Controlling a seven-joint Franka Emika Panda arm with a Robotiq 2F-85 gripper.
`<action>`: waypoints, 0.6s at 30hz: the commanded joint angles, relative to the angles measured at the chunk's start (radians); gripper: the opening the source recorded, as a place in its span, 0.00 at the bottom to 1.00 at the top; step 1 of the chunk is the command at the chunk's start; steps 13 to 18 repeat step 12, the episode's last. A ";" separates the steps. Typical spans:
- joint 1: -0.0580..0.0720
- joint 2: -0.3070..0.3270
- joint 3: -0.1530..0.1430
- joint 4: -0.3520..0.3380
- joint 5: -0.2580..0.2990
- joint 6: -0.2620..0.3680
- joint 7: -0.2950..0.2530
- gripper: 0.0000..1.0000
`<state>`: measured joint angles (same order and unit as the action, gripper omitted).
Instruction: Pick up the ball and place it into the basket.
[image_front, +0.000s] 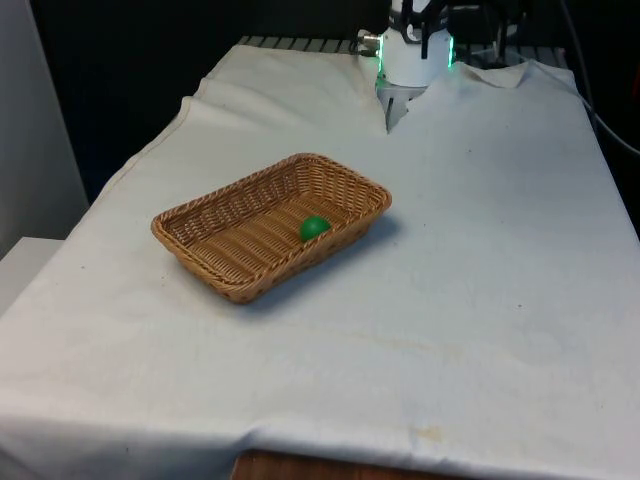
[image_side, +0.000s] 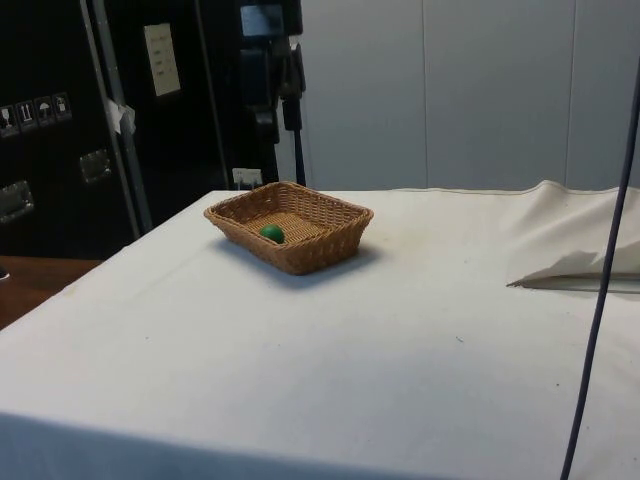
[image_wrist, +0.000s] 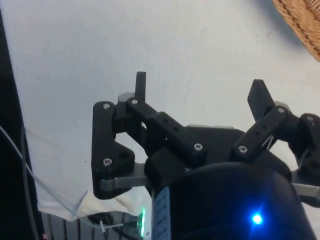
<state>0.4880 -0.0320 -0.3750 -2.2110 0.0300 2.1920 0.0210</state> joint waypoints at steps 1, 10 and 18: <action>-0.002 0.000 -0.001 0.005 -0.011 -0.009 0.019 1.00; -0.011 0.002 -0.010 0.009 -0.008 -0.005 0.047 1.00; -0.012 0.001 -0.013 0.006 -0.001 0.000 0.041 1.00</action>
